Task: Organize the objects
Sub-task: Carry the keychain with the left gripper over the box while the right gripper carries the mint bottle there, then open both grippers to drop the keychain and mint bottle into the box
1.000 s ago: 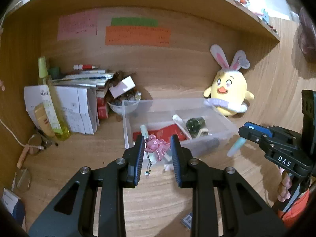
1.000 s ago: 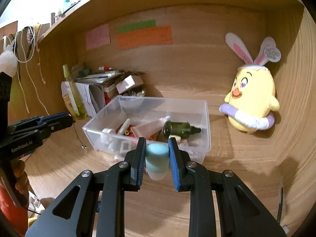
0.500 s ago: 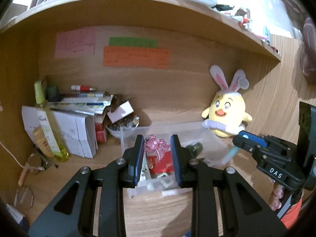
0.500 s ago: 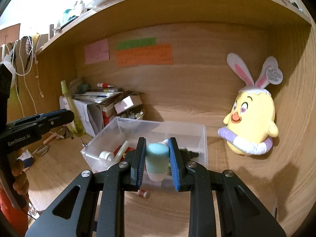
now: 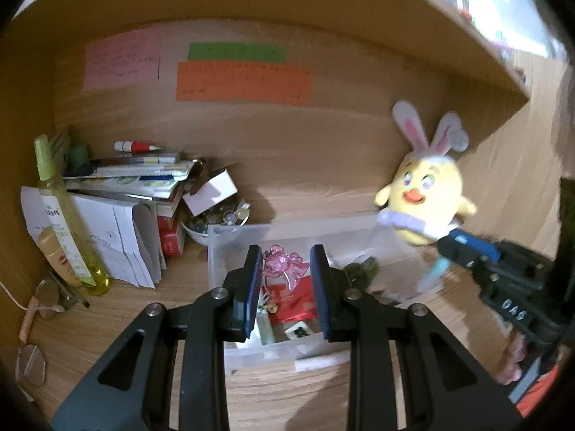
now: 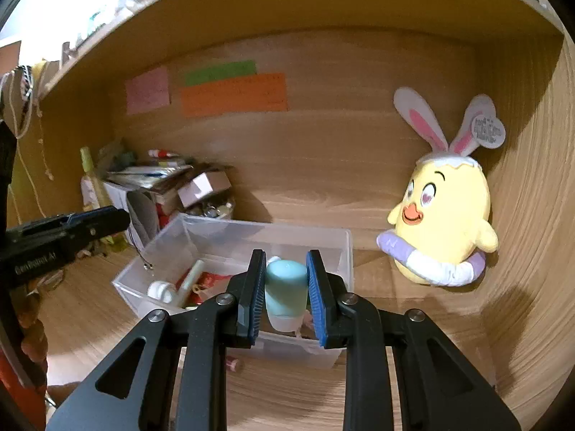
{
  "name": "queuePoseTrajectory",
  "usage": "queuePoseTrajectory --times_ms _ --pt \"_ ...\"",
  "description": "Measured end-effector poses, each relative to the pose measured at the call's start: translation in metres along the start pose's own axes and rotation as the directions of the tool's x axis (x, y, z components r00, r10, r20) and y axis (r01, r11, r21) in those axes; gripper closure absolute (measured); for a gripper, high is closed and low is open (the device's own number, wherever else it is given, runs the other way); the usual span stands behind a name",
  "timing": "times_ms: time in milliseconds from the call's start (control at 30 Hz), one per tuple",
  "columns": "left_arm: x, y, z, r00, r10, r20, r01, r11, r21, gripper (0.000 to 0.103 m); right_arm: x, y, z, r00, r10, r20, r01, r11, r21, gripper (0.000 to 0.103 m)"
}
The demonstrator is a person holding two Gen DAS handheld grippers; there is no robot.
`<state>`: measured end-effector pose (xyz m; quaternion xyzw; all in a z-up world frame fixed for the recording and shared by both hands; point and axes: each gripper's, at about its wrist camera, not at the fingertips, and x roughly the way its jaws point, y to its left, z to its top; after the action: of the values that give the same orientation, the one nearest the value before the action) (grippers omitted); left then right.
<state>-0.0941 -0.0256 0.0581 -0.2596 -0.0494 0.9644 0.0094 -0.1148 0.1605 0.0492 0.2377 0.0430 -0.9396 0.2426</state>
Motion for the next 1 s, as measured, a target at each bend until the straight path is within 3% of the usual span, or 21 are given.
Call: queuePoseTrajectory --times_ms 167,567,900,1000 --pt "0.020 -0.003 -0.009 0.999 -0.001 -0.046 0.002 1.000 0.010 0.076 0.014 -0.003 -0.004 0.998 -0.050 -0.025 0.050 0.999 -0.018 0.082" --pt "0.062 0.004 -0.024 0.984 -0.021 -0.177 0.017 1.000 -0.023 0.076 0.039 -0.002 -0.015 0.994 -0.045 -0.104 0.042 0.999 -0.031 0.082" --pt "0.065 0.003 -0.026 0.979 -0.027 -0.200 0.023 0.999 -0.023 0.075 0.049 0.003 -0.019 0.990 -0.034 -0.135 0.029 0.999 -0.037 0.082" --pt "0.063 0.001 -0.026 0.980 -0.026 -0.198 0.023 1.000 -0.016 0.066 0.049 0.004 -0.020 0.989 -0.024 -0.143 0.019 0.999 -0.035 0.076"
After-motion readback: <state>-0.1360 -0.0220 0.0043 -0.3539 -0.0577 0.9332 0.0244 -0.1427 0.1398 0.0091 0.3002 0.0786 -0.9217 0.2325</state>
